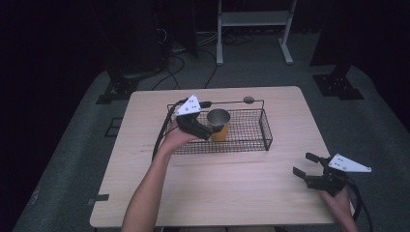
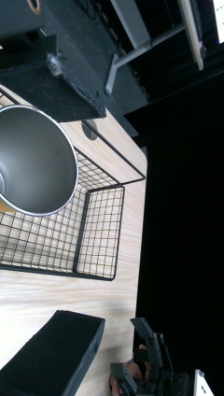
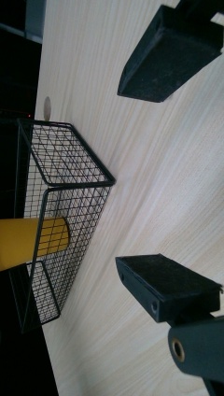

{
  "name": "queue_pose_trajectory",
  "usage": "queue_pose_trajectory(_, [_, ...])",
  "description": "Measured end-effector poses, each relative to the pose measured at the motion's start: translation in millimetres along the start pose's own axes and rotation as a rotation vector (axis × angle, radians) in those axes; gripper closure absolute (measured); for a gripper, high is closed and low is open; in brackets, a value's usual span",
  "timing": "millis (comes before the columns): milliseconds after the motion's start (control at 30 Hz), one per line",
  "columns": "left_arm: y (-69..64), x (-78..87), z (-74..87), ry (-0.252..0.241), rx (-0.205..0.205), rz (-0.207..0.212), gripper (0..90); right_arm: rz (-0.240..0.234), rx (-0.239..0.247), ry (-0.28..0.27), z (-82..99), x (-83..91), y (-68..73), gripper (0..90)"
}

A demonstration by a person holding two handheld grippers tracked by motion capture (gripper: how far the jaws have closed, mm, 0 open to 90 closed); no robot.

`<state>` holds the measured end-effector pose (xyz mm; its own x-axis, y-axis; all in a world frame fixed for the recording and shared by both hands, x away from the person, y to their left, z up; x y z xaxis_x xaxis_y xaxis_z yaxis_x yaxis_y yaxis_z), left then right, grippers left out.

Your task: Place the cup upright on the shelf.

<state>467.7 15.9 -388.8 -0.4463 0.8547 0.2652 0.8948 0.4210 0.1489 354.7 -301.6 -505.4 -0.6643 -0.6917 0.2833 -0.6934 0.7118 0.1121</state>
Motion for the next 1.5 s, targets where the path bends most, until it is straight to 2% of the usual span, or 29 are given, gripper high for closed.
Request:
queue_pose_trajectory(433, [-16.6, 8.9, 7.0, -0.013, -0.004, 0.004, 1.6, 0.001, -0.001, 0.003, 0.3, -0.2, 0.3, 14.2])
queue_pose_trajectory(567, [-21.6, 13.2, 6.4, -0.025, -0.019, -0.004, 1.6, 0.001, 0.001, 0.005, 0.4, -0.4, 0.4, 14.2])
queue_pose_trajectory(933, [-31.6, 24.8, 9.1, -0.047, -0.016, -0.006, 1.6, 0.001, 0.002, 0.007, 0.5, -0.5, 0.1, 14.2])
queue_pose_trajectory(1500, [-48.9, 37.0, 22.1, -0.058, -0.01, -0.004, 1.6, 0.002, 0.001, 0.007, 0.6, -0.5, 0.0, 14.2])
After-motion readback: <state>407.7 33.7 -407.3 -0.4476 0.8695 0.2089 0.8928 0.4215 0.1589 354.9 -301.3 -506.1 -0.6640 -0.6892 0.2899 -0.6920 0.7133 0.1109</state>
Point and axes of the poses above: each handheld gripper's, and its own axes: x roughly backward along the jaws, z roughly out of its underside, y roughly to its left, the point moved 9 cm from there along -x, roughly forward along the jaws, and after that the axes turned 3 degrees about -z, right-handed, at the moved point
